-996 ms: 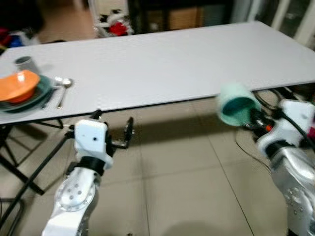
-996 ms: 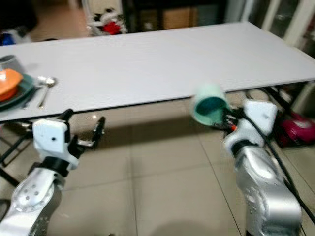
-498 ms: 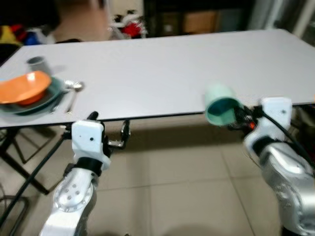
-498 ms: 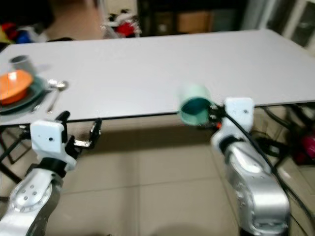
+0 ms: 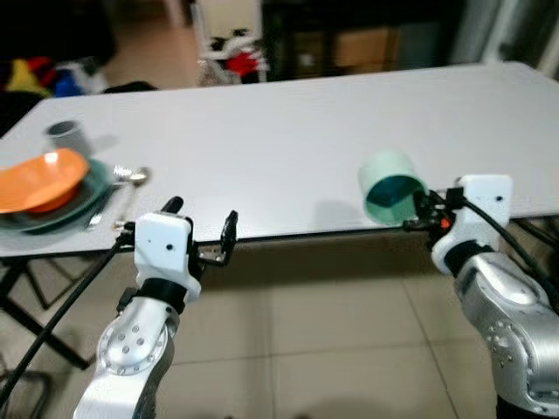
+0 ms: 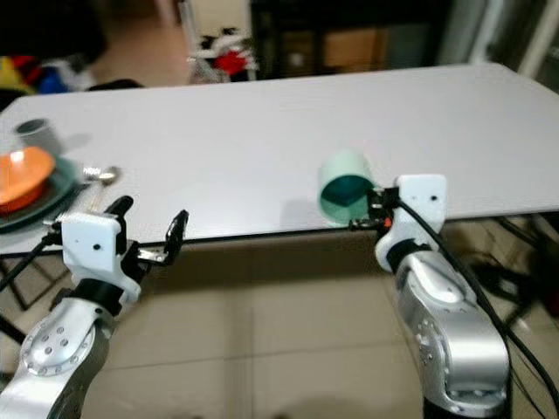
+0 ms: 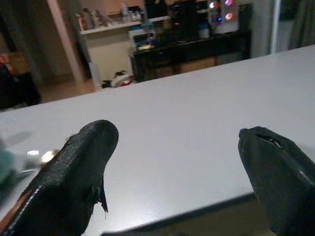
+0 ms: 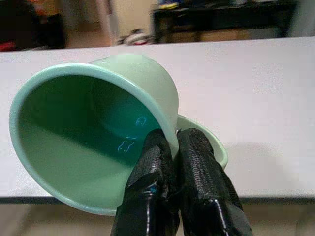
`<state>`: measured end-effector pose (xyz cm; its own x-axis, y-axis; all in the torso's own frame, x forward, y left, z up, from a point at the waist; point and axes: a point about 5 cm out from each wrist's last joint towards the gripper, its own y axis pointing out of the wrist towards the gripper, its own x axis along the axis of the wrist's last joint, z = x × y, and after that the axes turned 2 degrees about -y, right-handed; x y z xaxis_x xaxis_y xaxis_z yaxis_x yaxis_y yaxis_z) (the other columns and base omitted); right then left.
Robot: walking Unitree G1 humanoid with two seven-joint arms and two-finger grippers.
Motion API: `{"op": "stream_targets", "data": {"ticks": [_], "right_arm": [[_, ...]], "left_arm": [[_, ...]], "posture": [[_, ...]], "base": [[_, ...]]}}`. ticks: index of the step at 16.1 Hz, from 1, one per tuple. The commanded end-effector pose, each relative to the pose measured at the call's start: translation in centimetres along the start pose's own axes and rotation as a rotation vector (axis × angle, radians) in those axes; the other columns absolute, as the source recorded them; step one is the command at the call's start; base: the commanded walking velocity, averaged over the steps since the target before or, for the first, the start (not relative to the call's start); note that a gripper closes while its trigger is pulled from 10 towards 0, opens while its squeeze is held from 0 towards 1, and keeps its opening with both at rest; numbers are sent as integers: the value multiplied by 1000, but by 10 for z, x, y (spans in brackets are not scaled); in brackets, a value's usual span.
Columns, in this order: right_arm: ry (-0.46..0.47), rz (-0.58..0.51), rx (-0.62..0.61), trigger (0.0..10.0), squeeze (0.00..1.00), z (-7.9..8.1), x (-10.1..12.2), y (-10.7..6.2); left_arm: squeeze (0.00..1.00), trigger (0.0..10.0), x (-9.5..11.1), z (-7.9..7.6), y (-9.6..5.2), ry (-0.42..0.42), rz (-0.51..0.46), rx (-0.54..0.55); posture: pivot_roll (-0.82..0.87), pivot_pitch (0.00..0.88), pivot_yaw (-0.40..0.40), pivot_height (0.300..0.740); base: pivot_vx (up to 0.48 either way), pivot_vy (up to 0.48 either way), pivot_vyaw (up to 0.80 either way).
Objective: Setting the table
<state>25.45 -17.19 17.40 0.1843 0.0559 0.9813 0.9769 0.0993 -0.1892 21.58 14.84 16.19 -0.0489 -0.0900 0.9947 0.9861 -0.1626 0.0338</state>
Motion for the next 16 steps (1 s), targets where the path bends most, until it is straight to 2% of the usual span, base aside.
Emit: {"op": "stream_targets", "data": {"ticks": [1, 4, 8, 13, 16], "right_arm": [[-8, 1, 6, 10000, 0, -3, 4, 1], [-13, 5, 46, 10000, 0, -4, 9, 7], [-34, 7, 147, 10000, 0, 5, 17, 20], [-67, 45, 314, 10000, 0, 12, 24, 43], [-119, 72, 438, 10000, 0, 14, 27, 56]], "left_arm": [[0, 10000, 3, -2, 2, 10, -8, -19], [0, 10000, 3, -3, 4, 13, -12, -22], [0, 10000, 5, -1, 10, 32, -21, -29], [0, 10000, 6, 1, 17, 38, -29, -33], [0, 10000, 8, 2, 21, 46, -40, -36]], "posture": [[-137, 21, 53, 740], [-138, 9, 49, 740], [-126, 0, 54, 740], [-109, 0, 62, 740], [-101, 0, 69, 740]], "base": [[368, 0, 0], [364, 0, 0], [361, 0, 0], [359, 0, 0], [356, 0, 0]]}}
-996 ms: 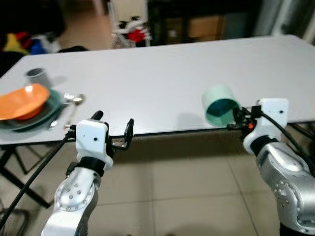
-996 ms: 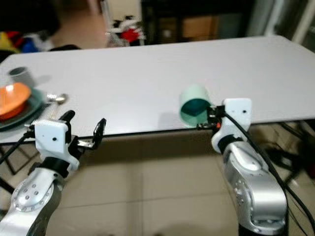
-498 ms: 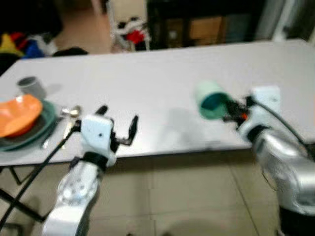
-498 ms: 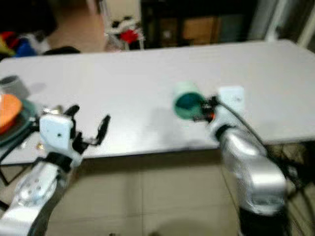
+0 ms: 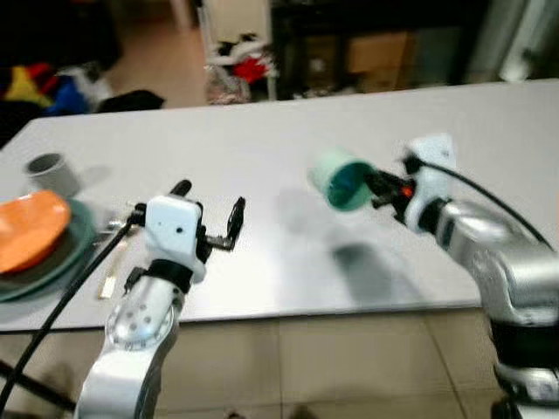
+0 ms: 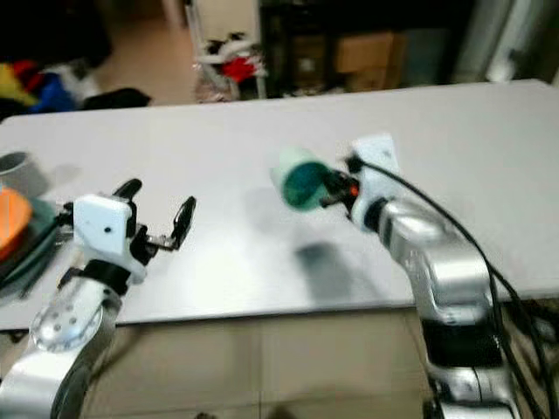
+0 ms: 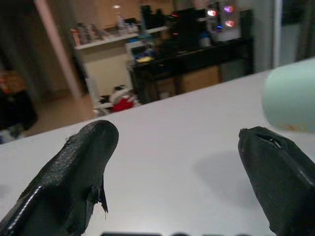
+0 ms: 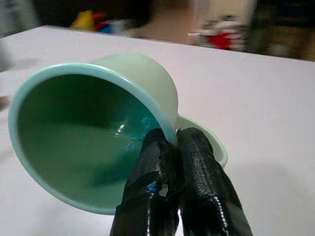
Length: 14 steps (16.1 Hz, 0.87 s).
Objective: Setting the table
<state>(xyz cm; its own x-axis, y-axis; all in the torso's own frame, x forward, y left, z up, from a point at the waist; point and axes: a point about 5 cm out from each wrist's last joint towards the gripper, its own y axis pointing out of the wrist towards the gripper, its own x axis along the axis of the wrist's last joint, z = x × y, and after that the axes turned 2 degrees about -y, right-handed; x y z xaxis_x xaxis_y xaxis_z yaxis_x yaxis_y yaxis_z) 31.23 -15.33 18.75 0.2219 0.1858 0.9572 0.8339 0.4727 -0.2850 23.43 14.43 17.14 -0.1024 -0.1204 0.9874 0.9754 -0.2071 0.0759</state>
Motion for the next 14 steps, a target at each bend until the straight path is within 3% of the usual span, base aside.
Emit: {"op": "stream_targets", "data": {"ticks": [1, 4, 8, 14], "right_arm": [[-12, -3, 46, 10000, 0, 1, 3, 3], [-60, 14, 158, 10000, 0, 1, 19, 23], [-90, 102, 304, 10000, 0, 6, 23, 50], [-221, 262, 385, 10000, 0, 7, 39, 82]], "left_arm": [[0, 10000, -1, 2, 2, 9, 6, 1], [0, 10000, -2, 5, 1, -4, 29, -15], [0, 10000, 3, 3, -2, 16, 41, -162], [0, 10000, -3, -7, -16, 71, 144, -337]], "posture": [[-99, 0, 69, 740], [-82, 0, 61, 740], [-59, 0, 50, 740], [-55, 0, 56, 740]], "base": [[352, 0, 0], [0, 0, 0], [0, 0, 0], [0, 0, 0]]}}
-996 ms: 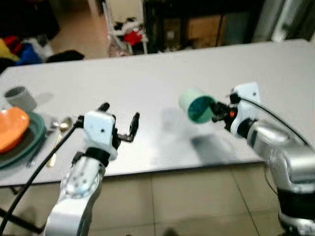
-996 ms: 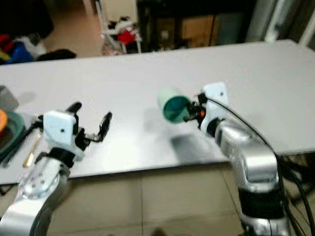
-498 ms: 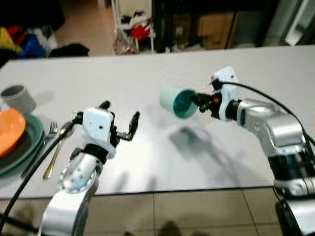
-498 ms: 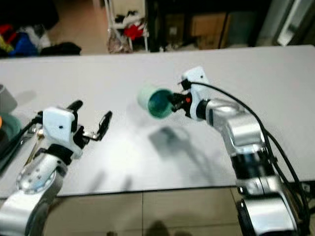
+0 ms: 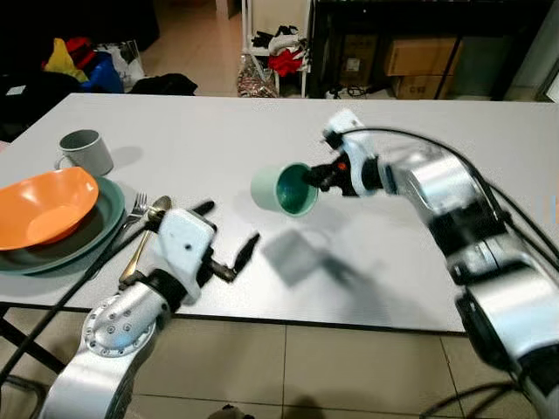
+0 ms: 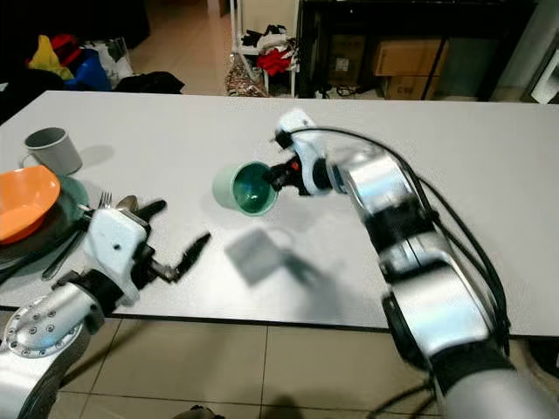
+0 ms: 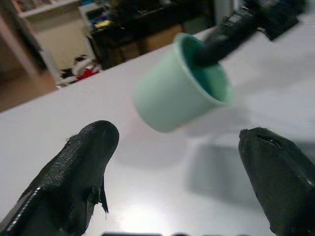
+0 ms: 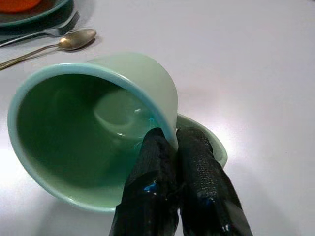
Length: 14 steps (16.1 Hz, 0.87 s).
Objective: Setting the table
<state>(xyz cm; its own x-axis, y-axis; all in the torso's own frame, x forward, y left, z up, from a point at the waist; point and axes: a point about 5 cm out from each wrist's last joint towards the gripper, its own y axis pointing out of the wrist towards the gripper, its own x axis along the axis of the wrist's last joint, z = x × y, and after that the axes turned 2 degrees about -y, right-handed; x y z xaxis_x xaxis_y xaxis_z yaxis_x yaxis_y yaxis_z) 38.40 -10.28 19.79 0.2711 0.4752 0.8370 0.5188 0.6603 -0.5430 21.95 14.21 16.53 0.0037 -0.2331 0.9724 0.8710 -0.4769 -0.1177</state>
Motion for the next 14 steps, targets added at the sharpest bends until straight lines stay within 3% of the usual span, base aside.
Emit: {"op": "stream_targets", "data": {"ticks": [1, 5, 8, 14], "right_arm": [[-39, 34, 17, 10000, 0, -1, 4, 2], [-86, 196, 33, 10000, 0, -5, 1, 6], [-41, 198, -27, 10000, 0, -7, 1, 11], [-131, 261, -28, 10000, 0, -7, 9, 10]], "left_arm": [[0, 10000, 1, -2, -2, 0, 9, -25], [0, 10000, 0, -12, -3, -15, 34, -106], [0, 10000, 0, -16, -3, -14, 47, -138], [0, 10000, 0, -22, -7, -24, 68, -180]], "posture": [[-56, 0, 56, 740], [-72, 7, 67, 740], [-72, 26, 66, 740], [-70, 37, 54, 740]], "base": [[0, 0, 0], [0, 0, 0], [0, 0, 0], [0, 0, 0]]}}
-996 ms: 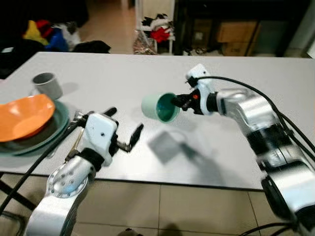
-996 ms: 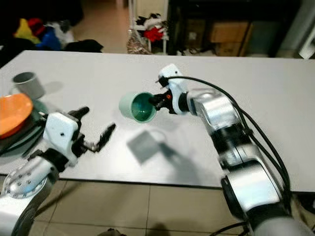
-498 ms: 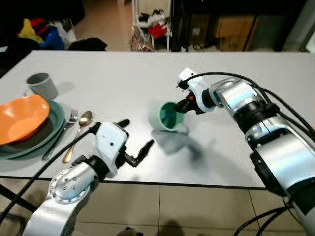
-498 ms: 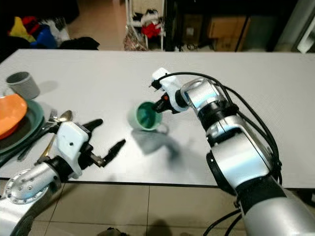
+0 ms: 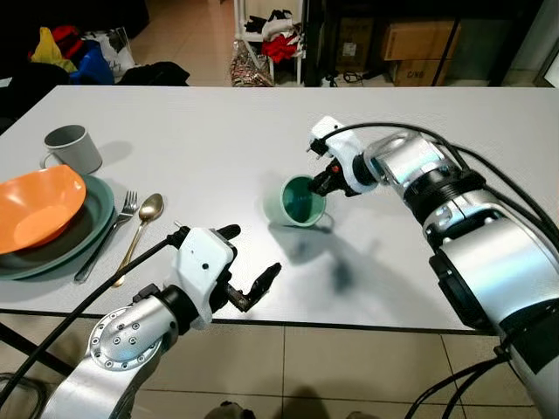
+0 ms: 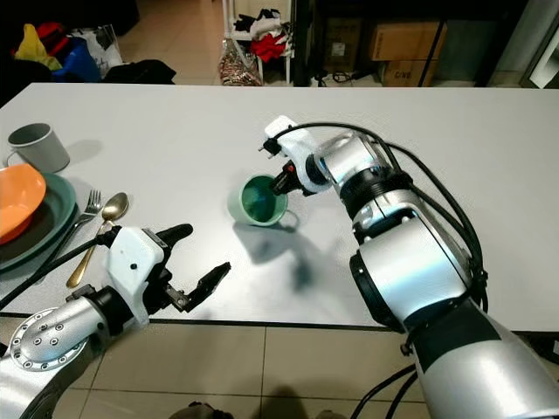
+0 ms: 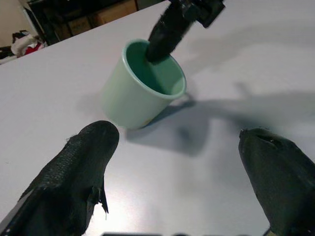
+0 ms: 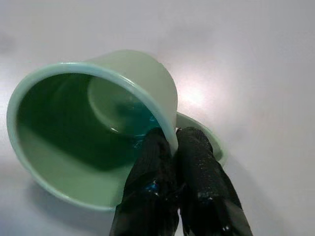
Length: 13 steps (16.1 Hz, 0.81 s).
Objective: Setting the table
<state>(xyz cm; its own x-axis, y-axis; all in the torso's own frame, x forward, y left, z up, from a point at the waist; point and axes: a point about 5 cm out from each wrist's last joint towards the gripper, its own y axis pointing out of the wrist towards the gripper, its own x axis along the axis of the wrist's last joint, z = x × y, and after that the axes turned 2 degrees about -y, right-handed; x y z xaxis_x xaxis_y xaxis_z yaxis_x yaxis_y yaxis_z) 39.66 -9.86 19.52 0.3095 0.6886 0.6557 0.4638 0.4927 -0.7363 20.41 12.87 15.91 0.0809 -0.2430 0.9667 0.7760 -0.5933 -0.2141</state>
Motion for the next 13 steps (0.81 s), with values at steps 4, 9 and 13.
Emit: {"op": "stream_targets", "data": {"ticks": [4, 9, 13], "right_arm": [[-213, 34, 2, 10000, 0, -13, 27, -29], [-288, 88, 38, 10000, 0, -11, 28, -29], [-294, 107, 38, 10000, 0, -6, 25, -20]], "left_arm": [[0, 10000, 5, -2, 3, 12, -9, -31], [0, 10000, 6, -4, 8, 6, -17, -45], [0, 10000, 4, -7, 10, 2, -14, -61]], "posture": [[-99, 15, 53, 740], [-109, 7, 54, 740], [-111, 14, 54, 740]], "base": [[0, 0, 0], [0, 0, 0], [0, 0, 0]]}}
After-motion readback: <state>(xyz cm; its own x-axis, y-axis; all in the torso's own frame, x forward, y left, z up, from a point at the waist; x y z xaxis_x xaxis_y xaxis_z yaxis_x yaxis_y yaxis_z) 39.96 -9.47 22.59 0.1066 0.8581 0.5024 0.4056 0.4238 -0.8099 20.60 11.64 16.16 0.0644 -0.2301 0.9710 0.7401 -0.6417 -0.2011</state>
